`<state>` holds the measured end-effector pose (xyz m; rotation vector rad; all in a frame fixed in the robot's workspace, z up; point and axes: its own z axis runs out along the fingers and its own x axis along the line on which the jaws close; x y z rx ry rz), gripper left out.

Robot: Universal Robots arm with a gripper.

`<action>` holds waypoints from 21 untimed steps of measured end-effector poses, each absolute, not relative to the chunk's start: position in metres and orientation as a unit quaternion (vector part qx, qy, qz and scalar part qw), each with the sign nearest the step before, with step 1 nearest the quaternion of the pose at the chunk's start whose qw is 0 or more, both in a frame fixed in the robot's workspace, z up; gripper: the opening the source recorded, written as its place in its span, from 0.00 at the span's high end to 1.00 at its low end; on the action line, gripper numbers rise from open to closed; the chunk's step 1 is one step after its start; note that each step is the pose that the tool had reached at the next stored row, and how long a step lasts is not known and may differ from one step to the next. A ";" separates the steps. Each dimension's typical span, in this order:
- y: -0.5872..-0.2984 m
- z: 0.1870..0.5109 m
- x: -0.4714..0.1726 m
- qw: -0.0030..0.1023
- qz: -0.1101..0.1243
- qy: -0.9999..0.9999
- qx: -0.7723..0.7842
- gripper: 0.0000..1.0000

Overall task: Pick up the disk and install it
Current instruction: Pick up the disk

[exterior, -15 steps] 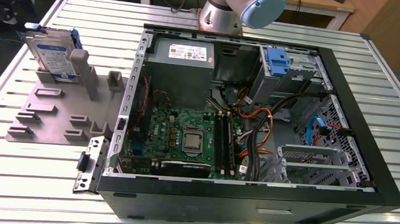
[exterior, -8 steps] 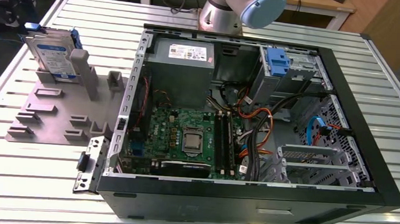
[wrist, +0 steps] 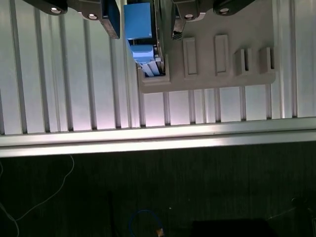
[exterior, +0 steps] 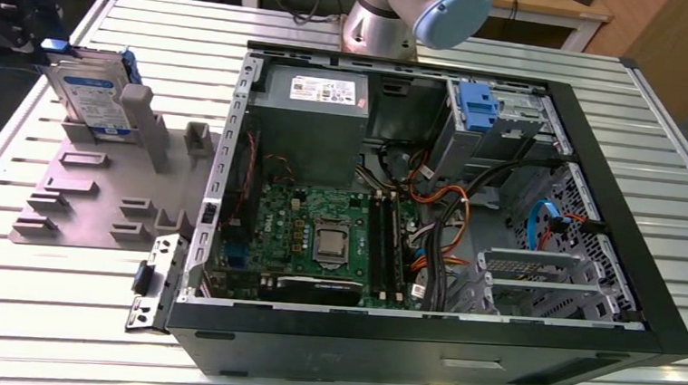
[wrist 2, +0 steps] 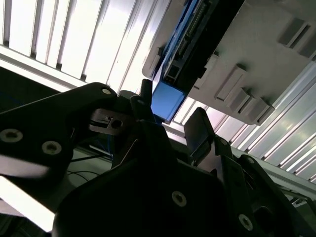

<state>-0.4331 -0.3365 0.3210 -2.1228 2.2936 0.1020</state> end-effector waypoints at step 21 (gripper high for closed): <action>-0.333 0.299 -0.433 0.007 0.033 0.733 -0.679 0.47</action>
